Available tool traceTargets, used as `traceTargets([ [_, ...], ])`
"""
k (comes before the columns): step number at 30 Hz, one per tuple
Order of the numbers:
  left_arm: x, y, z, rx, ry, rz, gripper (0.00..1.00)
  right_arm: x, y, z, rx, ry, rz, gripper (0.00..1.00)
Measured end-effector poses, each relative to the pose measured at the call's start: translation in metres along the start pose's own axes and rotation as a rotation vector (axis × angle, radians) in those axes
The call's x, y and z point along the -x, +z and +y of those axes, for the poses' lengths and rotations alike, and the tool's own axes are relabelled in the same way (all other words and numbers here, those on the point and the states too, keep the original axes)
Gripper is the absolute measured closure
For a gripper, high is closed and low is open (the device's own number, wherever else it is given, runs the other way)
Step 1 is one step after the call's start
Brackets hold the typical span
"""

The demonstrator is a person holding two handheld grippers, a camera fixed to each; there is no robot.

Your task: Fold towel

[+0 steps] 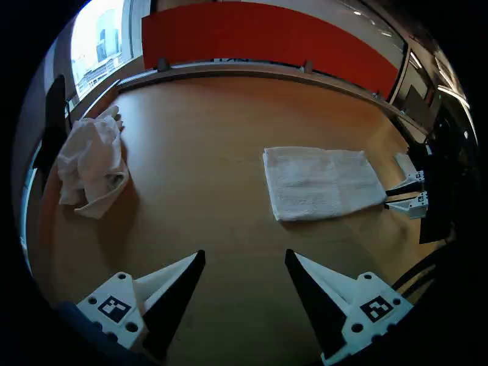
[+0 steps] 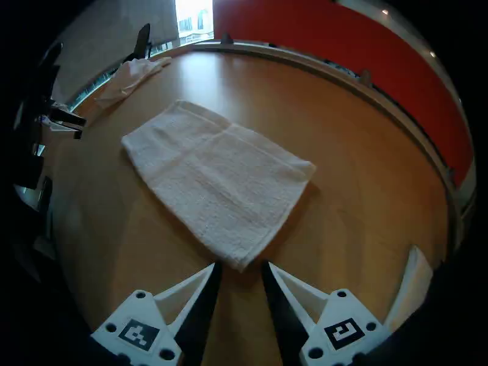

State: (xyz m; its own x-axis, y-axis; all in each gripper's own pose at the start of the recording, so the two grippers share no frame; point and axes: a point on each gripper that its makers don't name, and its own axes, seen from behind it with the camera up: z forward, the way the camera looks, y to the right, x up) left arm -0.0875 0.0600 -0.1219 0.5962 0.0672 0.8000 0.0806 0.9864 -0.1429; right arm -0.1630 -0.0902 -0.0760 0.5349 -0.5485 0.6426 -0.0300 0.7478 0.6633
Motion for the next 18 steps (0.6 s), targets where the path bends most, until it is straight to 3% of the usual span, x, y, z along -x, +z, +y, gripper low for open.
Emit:
traceTargets([
  [5,0.0018,0.0010,0.0012,0.000,0.002,-0.004,0.03,0.0007,0.0019,-0.0007,-0.010,-0.007,-0.002,0.65],
  [9,0.0038,0.0014,0.0022,0.001,0.003,-0.008,0.03,-0.0005,0.0030,-0.0002,-0.012,-0.007,0.007,0.81],
  [18,0.0049,0.0014,0.0016,0.000,0.001,-0.007,0.03,-0.0051,0.0003,-0.0022,-0.017,-0.011,0.025,0.82],
])
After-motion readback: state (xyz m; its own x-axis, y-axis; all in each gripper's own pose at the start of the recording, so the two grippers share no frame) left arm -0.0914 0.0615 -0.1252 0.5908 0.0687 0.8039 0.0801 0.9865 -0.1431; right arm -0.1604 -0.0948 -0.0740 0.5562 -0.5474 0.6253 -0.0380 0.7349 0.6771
